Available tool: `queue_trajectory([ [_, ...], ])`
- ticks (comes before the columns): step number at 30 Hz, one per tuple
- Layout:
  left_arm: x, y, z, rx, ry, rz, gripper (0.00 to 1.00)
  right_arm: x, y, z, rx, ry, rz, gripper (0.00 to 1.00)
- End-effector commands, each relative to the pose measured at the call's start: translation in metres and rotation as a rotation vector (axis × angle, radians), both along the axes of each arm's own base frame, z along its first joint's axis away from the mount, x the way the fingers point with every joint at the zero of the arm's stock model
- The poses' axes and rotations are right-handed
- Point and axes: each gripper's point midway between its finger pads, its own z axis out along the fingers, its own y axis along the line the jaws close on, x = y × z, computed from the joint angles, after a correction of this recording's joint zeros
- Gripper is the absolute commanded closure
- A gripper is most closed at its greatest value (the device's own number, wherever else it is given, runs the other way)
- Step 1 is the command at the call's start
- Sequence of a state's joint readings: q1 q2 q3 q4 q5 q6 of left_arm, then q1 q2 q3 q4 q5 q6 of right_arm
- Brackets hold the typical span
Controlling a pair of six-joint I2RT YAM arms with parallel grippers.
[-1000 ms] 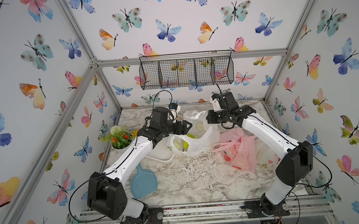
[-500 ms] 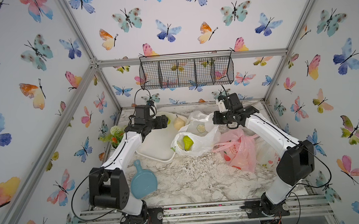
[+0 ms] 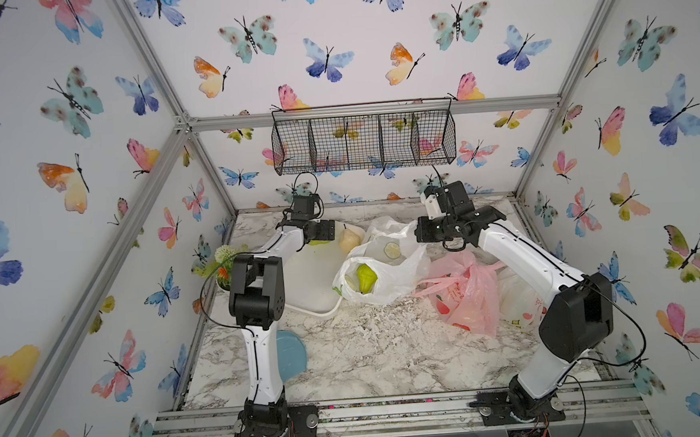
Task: Place the pears into plastic bags & tie knots
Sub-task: Pick up the pear from the basket, then place the pear in the plastic bag.
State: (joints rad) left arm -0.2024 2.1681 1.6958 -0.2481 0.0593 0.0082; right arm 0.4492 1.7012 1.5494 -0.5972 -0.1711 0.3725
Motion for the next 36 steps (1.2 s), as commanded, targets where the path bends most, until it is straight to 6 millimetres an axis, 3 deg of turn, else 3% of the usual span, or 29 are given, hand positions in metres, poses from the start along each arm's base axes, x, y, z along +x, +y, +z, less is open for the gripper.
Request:
queue_trajectory([
  [1, 0.001, -0.001, -0.02, 0.107, 0.032, -0.026, 0.1, 0.003, -0.003, -0.01, -0.008, 0.021, 0.005, 0.98],
  [6, 0.009, -0.002, -0.041, 0.148, 0.051, -0.038, 0.16, 0.003, -0.003, -0.016, 0.0, 0.036, 0.009, 0.97],
  [11, 0.007, -0.009, -0.049, 0.122, 0.071, -0.07, 0.33, 0.002, -0.003, -0.014, 0.006, 0.034, 0.005, 0.98],
  [14, 0.006, -0.01, -0.04, 0.116, 0.066, -0.071, 0.45, 0.001, -0.001, -0.012, 0.018, 0.033, 0.008, 0.98],
  [16, 0.003, -0.012, -0.019, 0.091, 0.061, -0.064, 0.53, 0.001, 0.0, -0.008, 0.027, 0.03, 0.011, 0.98],
  [19, -0.016, -0.019, 0.044, -0.012, 0.018, -0.064, 0.59, 0.0, 0.0, -0.005, 0.036, 0.025, 0.013, 0.97],
  [21, -0.043, -0.029, 0.105, -0.139, -0.044, -0.08, 0.59, -0.001, -0.001, -0.005, 0.037, 0.024, 0.008, 0.98],
  [25, -0.123, -0.054, 0.213, -0.448, -0.26, -0.197, 0.59, -0.001, 0.002, -0.006, 0.064, 0.03, 0.003, 0.98],
  [28, -0.173, -0.068, 0.261, -0.601, -0.442, -0.27, 0.59, 0.0, 0.007, -0.006, 0.109, 0.043, 0.011, 0.97],
  [30, -0.196, -0.092, 0.27, -0.668, -0.464, -0.36, 0.6, 0.002, 0.009, -0.005, 0.137, 0.053, 0.015, 0.98],
  [32, -0.215, -0.118, 0.263, -0.7, -0.438, -0.47, 0.6, 0.002, 0.01, -0.003, 0.155, 0.057, 0.02, 0.98],
  [36, -0.221, -0.125, 0.222, -0.76, -0.407, -0.48, 0.59, 0.004, 0.012, 0.003, 0.185, 0.053, 0.023, 0.97],
])
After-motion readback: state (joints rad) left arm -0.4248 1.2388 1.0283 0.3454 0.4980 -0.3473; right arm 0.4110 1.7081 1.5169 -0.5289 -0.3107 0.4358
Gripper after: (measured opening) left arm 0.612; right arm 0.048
